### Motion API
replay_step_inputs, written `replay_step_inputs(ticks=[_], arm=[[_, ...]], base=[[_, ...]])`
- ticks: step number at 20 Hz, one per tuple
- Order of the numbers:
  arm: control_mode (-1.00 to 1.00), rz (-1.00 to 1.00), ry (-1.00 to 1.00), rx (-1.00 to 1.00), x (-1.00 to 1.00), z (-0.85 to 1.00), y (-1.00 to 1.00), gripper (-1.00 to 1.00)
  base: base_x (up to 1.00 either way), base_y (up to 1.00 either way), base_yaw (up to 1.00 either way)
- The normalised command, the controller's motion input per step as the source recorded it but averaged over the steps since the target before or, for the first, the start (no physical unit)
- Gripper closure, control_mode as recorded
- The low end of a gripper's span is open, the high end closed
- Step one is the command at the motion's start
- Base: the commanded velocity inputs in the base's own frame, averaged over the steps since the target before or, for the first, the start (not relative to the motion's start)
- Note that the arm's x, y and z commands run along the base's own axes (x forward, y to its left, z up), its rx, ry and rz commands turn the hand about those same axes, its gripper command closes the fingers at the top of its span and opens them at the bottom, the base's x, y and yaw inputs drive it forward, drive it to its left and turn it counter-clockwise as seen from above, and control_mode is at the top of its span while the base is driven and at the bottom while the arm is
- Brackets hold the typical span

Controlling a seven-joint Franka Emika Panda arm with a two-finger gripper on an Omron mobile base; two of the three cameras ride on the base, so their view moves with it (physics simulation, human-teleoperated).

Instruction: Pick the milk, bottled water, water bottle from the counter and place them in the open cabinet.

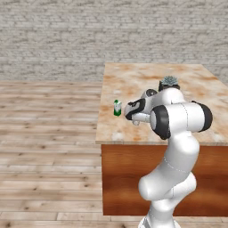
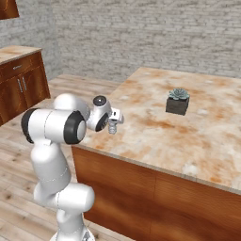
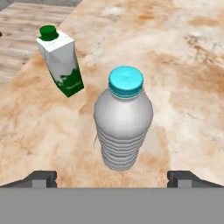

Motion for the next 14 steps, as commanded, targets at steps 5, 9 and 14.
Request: replay_step_inputs(ticks=[5, 9, 14], arm=[[-1.00, 0.00, 0.00, 0.01, 0.18, -0.06, 0.00, -1.00], [-1.00, 0.00, 0.00, 0.01, 0.21, -0.07, -0.01, -1.00], [-1.00, 0.00, 0.00, 0.01, 0.25, -0.11, -0.02, -1.00]], base=[[0.00, 0.00, 0.00], [0.00, 0.00, 0.00], [0.00, 0.00, 0.00]])
